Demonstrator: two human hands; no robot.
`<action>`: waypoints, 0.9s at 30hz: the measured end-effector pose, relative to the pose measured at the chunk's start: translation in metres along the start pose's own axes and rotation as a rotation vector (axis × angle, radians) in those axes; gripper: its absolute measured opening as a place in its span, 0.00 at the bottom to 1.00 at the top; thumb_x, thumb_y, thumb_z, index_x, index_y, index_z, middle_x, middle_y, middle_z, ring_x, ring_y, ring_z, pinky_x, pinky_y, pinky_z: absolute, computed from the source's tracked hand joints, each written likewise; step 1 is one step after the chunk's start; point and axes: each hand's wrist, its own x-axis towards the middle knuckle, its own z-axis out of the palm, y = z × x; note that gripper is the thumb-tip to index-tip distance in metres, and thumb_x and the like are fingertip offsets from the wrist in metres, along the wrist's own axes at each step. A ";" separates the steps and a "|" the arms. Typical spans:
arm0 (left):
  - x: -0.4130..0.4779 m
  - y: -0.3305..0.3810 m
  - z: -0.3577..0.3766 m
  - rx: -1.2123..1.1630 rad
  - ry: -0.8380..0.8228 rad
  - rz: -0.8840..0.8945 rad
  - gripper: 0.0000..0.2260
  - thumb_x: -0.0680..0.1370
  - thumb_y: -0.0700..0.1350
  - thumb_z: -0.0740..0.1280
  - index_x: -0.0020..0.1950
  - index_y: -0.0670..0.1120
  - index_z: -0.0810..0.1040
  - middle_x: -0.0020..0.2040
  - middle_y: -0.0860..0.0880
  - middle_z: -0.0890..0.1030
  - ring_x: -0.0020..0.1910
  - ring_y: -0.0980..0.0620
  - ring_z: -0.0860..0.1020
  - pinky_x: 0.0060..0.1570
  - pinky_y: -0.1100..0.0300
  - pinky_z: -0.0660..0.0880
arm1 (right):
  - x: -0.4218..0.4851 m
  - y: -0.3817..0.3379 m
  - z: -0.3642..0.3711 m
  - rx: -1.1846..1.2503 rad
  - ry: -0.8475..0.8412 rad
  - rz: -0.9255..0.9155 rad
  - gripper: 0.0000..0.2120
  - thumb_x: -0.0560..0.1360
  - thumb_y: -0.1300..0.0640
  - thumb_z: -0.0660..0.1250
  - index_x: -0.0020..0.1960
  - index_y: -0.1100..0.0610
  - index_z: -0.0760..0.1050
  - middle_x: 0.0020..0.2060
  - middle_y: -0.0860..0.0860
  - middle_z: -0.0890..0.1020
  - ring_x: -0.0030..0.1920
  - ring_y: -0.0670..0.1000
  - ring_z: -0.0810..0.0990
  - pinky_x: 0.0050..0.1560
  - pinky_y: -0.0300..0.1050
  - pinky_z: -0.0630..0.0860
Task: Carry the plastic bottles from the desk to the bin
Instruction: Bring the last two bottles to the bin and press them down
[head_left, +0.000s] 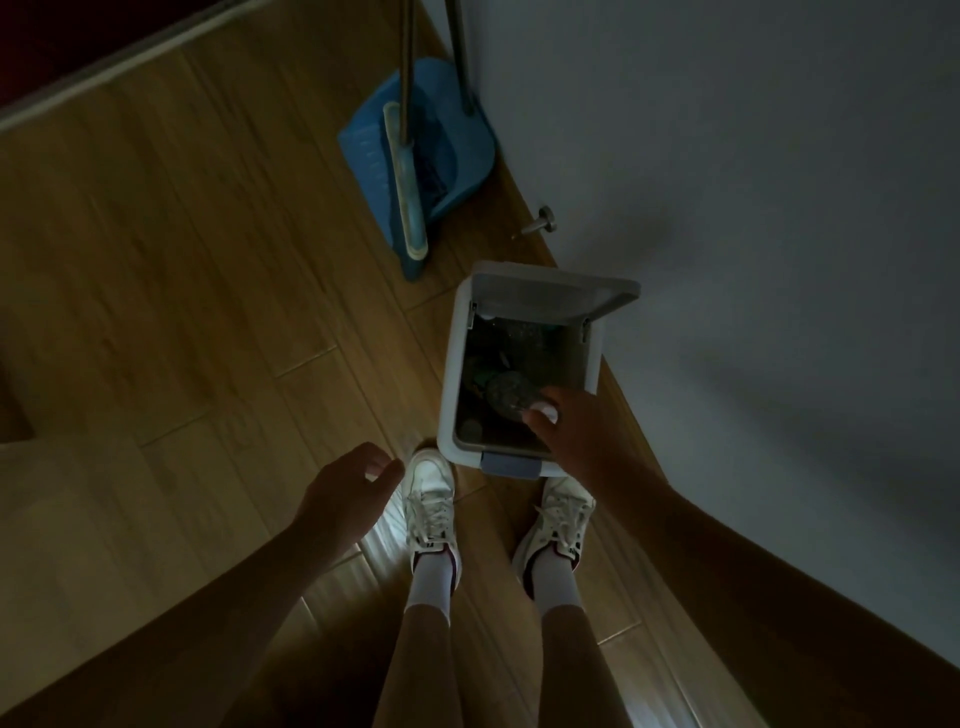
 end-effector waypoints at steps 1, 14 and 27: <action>0.001 0.001 -0.001 0.000 0.007 0.001 0.12 0.81 0.55 0.64 0.58 0.50 0.78 0.50 0.55 0.79 0.47 0.55 0.79 0.46 0.58 0.73 | 0.004 -0.001 0.001 0.004 0.004 0.009 0.26 0.77 0.39 0.61 0.66 0.56 0.76 0.60 0.54 0.82 0.60 0.54 0.80 0.55 0.41 0.72; 0.010 -0.032 0.012 -0.019 -0.009 -0.016 0.09 0.81 0.55 0.64 0.55 0.52 0.78 0.49 0.55 0.80 0.48 0.55 0.79 0.54 0.56 0.76 | 0.044 -0.005 0.025 0.008 0.055 0.026 0.17 0.77 0.42 0.65 0.54 0.53 0.82 0.41 0.48 0.82 0.38 0.44 0.77 0.36 0.36 0.69; -0.008 -0.033 -0.018 -0.016 0.015 -0.049 0.10 0.81 0.56 0.63 0.55 0.52 0.77 0.47 0.55 0.79 0.44 0.57 0.78 0.41 0.60 0.73 | 0.000 -0.034 -0.001 0.024 -0.053 -0.032 0.23 0.78 0.45 0.66 0.70 0.53 0.71 0.60 0.52 0.82 0.59 0.52 0.81 0.56 0.47 0.77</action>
